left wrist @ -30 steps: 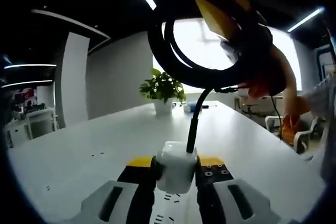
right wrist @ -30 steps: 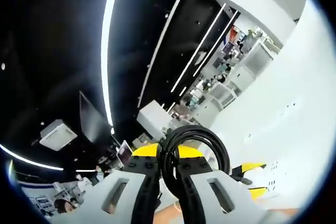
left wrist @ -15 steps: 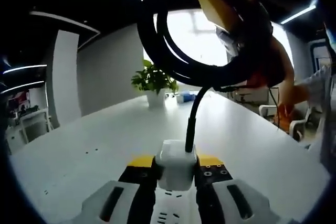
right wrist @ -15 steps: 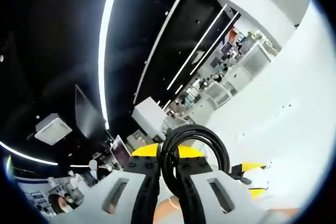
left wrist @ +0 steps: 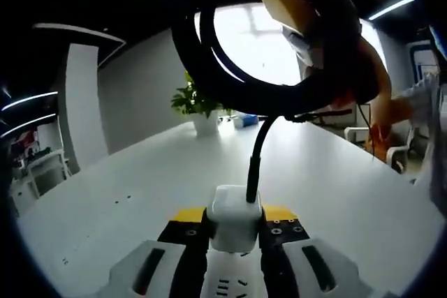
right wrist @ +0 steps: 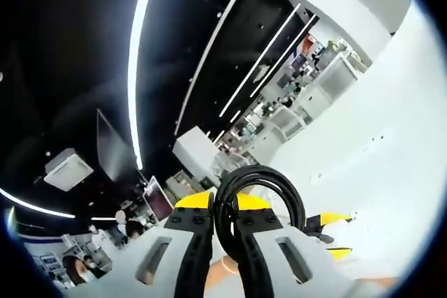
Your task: Straighten the power strip on the desk, plug the charger into it
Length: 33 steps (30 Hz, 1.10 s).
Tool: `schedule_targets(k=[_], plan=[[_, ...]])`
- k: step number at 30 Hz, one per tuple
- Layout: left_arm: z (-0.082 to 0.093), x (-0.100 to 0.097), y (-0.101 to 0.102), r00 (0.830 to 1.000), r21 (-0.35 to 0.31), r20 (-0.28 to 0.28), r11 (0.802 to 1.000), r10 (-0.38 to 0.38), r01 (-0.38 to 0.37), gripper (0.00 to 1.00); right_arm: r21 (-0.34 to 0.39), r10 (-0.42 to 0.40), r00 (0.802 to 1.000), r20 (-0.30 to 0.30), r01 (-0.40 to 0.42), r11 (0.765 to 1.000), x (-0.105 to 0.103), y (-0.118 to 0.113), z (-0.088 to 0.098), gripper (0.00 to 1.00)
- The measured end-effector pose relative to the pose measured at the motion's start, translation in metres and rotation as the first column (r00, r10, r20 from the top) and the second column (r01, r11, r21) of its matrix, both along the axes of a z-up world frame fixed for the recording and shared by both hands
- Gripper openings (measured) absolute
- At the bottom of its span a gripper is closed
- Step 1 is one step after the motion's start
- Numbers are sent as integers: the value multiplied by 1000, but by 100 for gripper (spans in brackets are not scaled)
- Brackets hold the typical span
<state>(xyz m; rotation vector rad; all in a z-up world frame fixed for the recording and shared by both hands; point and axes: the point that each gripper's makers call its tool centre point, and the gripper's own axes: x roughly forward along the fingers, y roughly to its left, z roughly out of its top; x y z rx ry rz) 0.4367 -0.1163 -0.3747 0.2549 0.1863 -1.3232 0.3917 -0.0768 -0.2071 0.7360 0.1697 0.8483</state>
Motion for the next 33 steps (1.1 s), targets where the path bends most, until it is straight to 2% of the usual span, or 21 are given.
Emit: schedule_targets(k=[8, 11, 13, 14, 15, 17, 20, 25, 27, 31, 33], plan=[[-5, 3, -1, 1000, 23, 9, 1000, -1, 1, 27, -10, 0, 1000, -9, 0, 1000, 4, -1, -4, 8], [-7, 4, 0, 1000, 12, 20, 1000, -11, 11, 27, 6, 6, 1000, -10, -6, 1000, 5, -2, -5, 8], [-16, 5, 2, 1000, 37, 23, 999, -9, 8, 26, -18, 1, 1000, -12, -1, 1000, 7, -3, -11, 8], [-12, 4, 1, 1000, 12, 19, 1000, -14, 13, 26, 22, 19, 1000, -2, -19, 1000, 5, -1, -7, 8], [-12, 4, 3, 1000, 13, 12, 1000, -12, 12, 26, 30, 13, 1000, -18, -13, 999, 6, -4, -10, 8], [-11, 4, 1, 1000, 14, 12, 1000, -13, 13, 26, 10, 2, 1000, 9, -3, 1000, 6, -7, -9, 9], [-12, 4, 0, 1000, 38, 21, 999, -16, 15, 26, 16, 5, 1000, 13, -5, 1000, 5, -11, -9, 9], [-13, 3, 1, 999, 44, 35, 999, -19, 18, 26, -66, 20, 995, 99, -13, 998, 0, -17, -11, 10], [-13, 4, 1, 999, 50, 35, 999, -19, 17, 26, -87, 25, 994, 110, -16, 996, -7, -18, -14, 10], [-15, 2, 1, 998, 92, 63, 996, -28, 22, 26, -151, 56, 987, 152, -33, 988, -12, -18, -16, 11], [-16, 1, 2, 997, 104, 72, 994, -31, 23, 26, -194, 47, 982, 182, -11, 981, -15, -21, -19, 13]])
